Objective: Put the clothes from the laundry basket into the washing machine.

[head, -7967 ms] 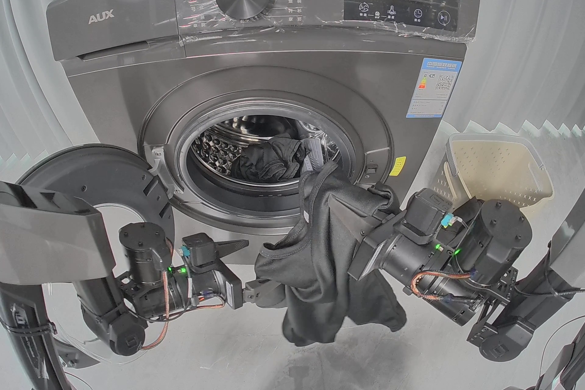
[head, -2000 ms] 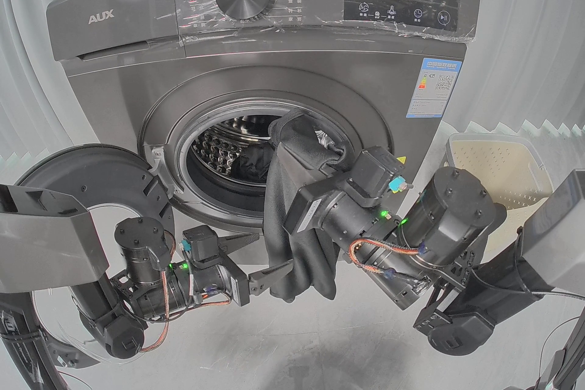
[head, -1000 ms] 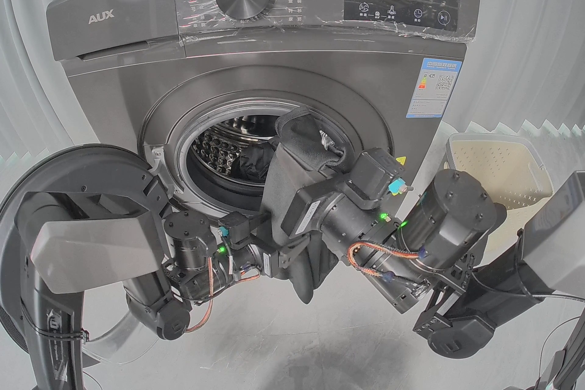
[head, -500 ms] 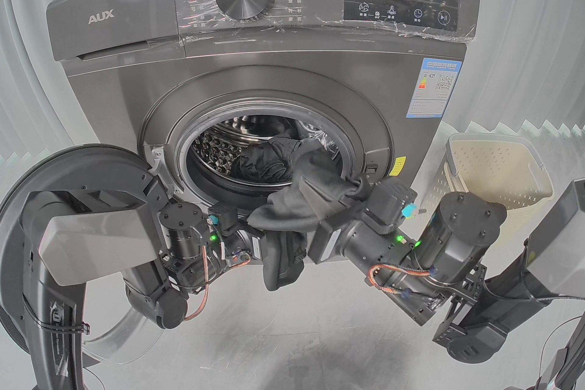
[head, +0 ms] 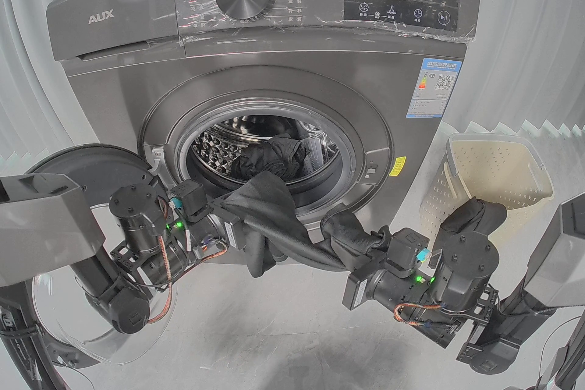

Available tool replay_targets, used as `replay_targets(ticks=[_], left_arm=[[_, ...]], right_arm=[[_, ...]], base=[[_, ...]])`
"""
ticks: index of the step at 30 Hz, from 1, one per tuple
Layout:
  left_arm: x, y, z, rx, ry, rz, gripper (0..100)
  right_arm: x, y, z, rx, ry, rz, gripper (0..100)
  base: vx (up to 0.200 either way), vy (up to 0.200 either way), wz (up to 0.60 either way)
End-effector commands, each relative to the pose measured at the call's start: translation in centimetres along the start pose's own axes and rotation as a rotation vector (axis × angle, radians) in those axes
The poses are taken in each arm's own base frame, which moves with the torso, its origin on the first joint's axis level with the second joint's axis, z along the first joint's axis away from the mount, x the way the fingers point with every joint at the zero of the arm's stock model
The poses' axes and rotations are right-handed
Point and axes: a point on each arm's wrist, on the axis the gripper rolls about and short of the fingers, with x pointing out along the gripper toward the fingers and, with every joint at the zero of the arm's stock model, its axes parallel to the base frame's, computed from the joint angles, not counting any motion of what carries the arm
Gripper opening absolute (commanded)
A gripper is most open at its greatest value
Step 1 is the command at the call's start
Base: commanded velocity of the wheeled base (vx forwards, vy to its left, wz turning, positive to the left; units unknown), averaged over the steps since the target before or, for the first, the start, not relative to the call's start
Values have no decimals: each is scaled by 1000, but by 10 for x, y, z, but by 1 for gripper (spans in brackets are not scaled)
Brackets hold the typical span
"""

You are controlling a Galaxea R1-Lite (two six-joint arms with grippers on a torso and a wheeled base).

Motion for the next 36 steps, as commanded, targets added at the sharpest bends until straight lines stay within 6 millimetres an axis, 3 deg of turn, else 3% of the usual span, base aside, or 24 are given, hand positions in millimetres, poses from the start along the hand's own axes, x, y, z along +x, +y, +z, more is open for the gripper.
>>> replay_targets(ticks=[1, 5, 7, 11, 15, 26, 32, 36], left_arm=[[-22, -9, 20, -5, -32, -21, 0], [-37, -12, 24, -40, -22, -28, 0], [-44, -13, 32, -80, -42, -35, 0], [-44, -11, 41, -86, -76, -32, 0], [-44, -10, 41, -86, -75, -27, 0], [-48, -10, 40, -79, -68, -17, 0], [-62, -12, 39, -83, -47, -16, 0], [-72, -13, 43, -71, -55, -12, 0]], right_arm=[[-3, 2, -7, -6, 29, 11, 100], [-13, 7, -19, -20, 88, 33, 100], [-30, 10, -32, -44, 167, 67, 100], [-58, 17, -50, -76, 288, 157, 100], [-68, 15, -57, -79, 323, 181, 100], [-55, -11, -48, -46, 272, 42, 100], [-49, -25, -41, -39, 220, -118, 100], [-43, -29, -22, -6, 127, -138, 100]], base=[[0, 0, 0], [0, 0, 0], [0, 0, 0], [0, 0, 0], [0, 0, 0], [0, 0, 0], [0, 0, 0], [0, 0, 0]])
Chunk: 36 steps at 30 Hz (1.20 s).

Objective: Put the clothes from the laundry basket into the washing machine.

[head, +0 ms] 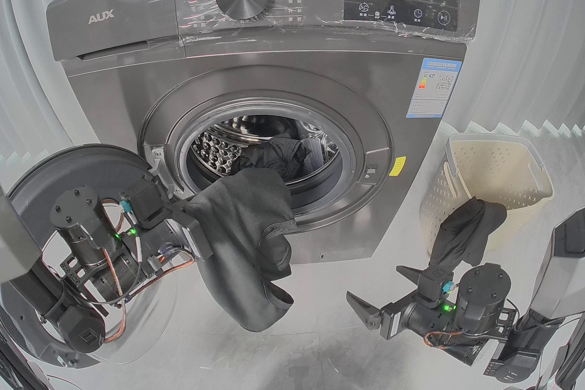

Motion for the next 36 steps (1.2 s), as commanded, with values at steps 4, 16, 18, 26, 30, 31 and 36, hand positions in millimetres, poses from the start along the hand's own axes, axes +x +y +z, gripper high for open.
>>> replay_targets(ticks=[4, 16, 18, 26, 30, 31, 36], left_arm=[[-24, 6, 4, 70, 11, 44, 0], [-24, 11, -3, 139, 45, 65, 0], [-23, 11, -5, 130, 53, 64, 0], [-18, 11, -14, 131, 82, 61, 0], [-18, 9, -14, 127, 86, 52, 0], [-18, 8, -15, 127, 86, 46, 0], [-19, 2, -15, 125, 86, 25, 0]], right_arm=[[3, -4, 24, 40, -107, -15, 100], [5, -6, 22, 42, -98, -22, 100], [6, -7, 23, 43, -102, -25, 100], [6, -6, 22, 45, -100, -23, 100], [6, -6, 22, 46, -100, -23, 100], [6, -6, 22, 46, -99, -24, 100], [6, -6, 22, 46, -100, -20, 100]], base=[[0, 0, 0], [67, 0, 0], [200, 0, 0], [75, 0, 0], [150, 0, 0], [200, 0, 0], [80, 0, 0]])
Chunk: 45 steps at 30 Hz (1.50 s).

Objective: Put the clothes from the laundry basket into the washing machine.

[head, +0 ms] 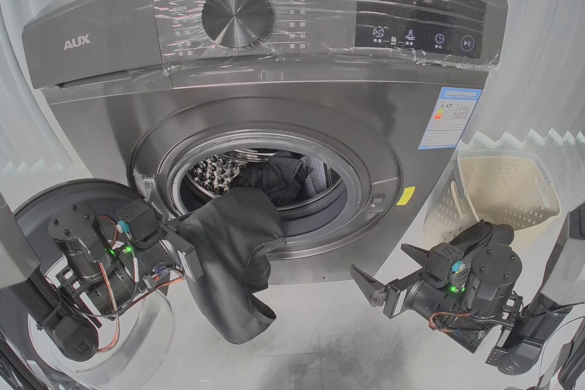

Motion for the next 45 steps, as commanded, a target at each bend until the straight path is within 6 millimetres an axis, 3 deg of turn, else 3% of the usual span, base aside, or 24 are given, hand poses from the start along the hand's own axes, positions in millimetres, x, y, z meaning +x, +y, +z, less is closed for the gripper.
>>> replay_targets(ticks=[1, 5, 9, 18, 26, 30, 38, 45], left_arm=[[-1, -6, 0, -2, 0, -23, 0], [-2, -18, -2, -5, 14, -70, 0], [9, -33, 3, -75, -18, -86, 0], [60, -30, -23, -121, 19, -81, 0], [78, -29, -29, -127, 5, -75, 0], [106, -25, -44, -135, -10, 26, 0], [145, -20, -59, -141, -61, 43, 0], [193, 10, -79, -131, -139, 107, 0]], right_arm=[[0, 2, 0, -1, 1, 6, 100], [-1, 4, 0, -2, 1, 15, 100], [1, 6, 1, -1, -9, 19, 100], [-1, 6, 3, -1, -15, 23, 100], [-1, 6, 3, -2, -13, 23, 100], [-1, 6, 4, -2, -18, 23, 100], [0, 6, 3, -2, -16, 23, 100], [0, 6, 2, 0, -13, 26, 100]], base=[[0, 0, 0], [0, 0, 0], [0, 0, 0], [0, 0, 0], [0, 0, 0], [0, 0, 0], [0, 0, 0], [0, 0, 0]])
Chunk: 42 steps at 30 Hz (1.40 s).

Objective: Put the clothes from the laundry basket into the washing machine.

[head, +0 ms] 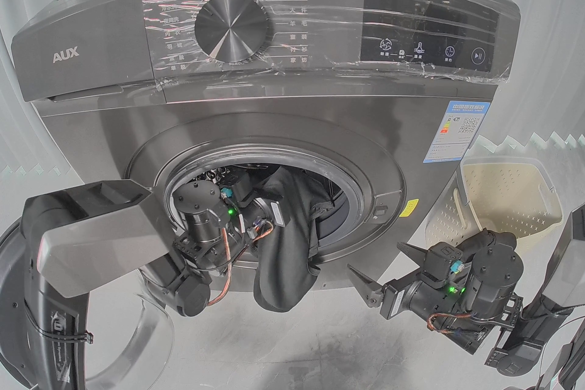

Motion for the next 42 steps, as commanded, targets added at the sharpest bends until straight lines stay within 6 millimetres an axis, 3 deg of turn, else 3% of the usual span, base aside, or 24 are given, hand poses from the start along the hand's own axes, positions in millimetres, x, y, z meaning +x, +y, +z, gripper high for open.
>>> replay_targets(ticks=[1, 9, 16, 18, 25, 26, 32, 42], left_arm=[[36, 30, -43, 14, -1, 61, 0], [69, 38, -52, 13, 21, 100, 0], [97, 48, -42, 11, -4, 158, 0], [108, 60, -40, 14, -33, 211, 0], [115, 65, -35, 14, -67, 247, 0], [115, 64, -35, 14, -67, 246, 100], [101, 57, -34, 6, -8, 240, 100], [33, 22, -26, -3, 315, 71, 100]], right_arm=[[1, 0, -2, 0, 6, 2, 100], [0, 1, -3, -1, 12, 5, 100], [1, 1, -4, -1, 14, 5, 100], [1, 1, -4, -1, 14, 5, 100], [0, 1, -3, -1, 13, 7, 100], [0, 1, -3, -1, 12, 5, 100], [0, 1, -2, 1, 8, 5, 100], [0, 2, -2, 0, 5, 8, 100]], base=[[0, 0, 0], [0, 0, 0], [0, 0, 0], [0, 0, 0], [0, 0, 0], [0, 0, 0], [0, 0, 0], [0, 0, 0]])
